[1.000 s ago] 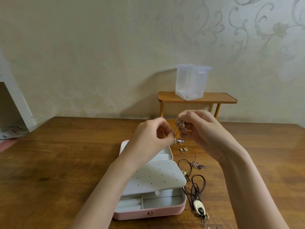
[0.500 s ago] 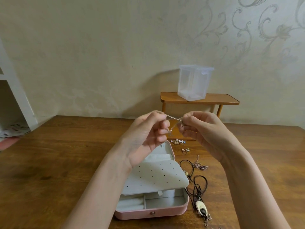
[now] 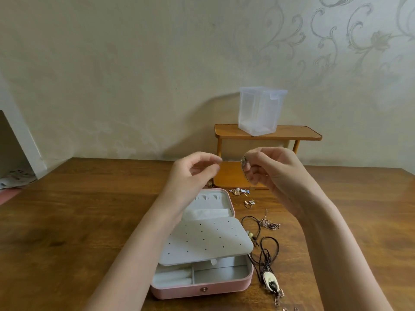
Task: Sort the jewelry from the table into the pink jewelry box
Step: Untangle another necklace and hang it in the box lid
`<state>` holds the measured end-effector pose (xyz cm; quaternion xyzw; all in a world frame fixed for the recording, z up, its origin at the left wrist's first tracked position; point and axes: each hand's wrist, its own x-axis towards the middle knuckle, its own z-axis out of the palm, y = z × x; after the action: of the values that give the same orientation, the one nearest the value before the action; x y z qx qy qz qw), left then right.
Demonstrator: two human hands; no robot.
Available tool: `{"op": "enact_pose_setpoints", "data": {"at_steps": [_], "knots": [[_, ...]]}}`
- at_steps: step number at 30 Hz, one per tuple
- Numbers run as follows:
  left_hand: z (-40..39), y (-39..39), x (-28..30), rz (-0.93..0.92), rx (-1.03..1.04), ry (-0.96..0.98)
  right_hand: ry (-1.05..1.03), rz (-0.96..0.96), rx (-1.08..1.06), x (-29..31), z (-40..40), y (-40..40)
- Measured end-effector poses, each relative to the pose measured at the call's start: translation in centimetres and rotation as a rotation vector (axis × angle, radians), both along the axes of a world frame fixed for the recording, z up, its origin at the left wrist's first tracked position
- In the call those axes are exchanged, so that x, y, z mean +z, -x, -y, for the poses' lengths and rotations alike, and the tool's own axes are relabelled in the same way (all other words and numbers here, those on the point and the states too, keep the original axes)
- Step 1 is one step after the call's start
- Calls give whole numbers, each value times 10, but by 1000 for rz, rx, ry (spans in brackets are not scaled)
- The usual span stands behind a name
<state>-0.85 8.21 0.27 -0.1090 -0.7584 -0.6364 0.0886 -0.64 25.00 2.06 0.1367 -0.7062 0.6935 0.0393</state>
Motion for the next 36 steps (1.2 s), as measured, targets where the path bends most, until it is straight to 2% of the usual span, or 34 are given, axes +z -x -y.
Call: {"op": "enact_pose_setpoints", "data": {"at_steps": [4, 10, 16, 18, 22, 25, 28, 30, 33, 35, 36], "knots": [[-6, -8, 8, 38, -125, -139, -85, -11, 51, 1, 3, -2], [-8, -10, 10, 13, -95, -144, -143, -30, 45, 1, 7, -3], [-8, -11, 14, 125, -247, -297, -89, 50, 99, 1, 5, -4], [-7, -11, 14, 30, -225, -150, -76, 119, 110, -1, 7, -3], [-10, -12, 7, -332, -87, 327, -76, 155, 8, -2, 9, -2], [-15, -12, 1, -459, 30, 468, -85, 105, -25, -2, 11, -2], [-10, -8, 3, -379, 139, 288, -96, 57, 17, -2, 10, -2], [-3, -6, 9, -176, 102, 44, -102, 47, 62, 0, 6, -3], [2, -5, 17, 253, -225, -487, -167, 52, 131, 2, 2, -6], [5, -6, 21, 415, -417, -707, -223, 62, 134, 2, 2, -7], [8, -7, 23, 440, -473, -766, -237, 65, 114, 1, 2, -6]]}}
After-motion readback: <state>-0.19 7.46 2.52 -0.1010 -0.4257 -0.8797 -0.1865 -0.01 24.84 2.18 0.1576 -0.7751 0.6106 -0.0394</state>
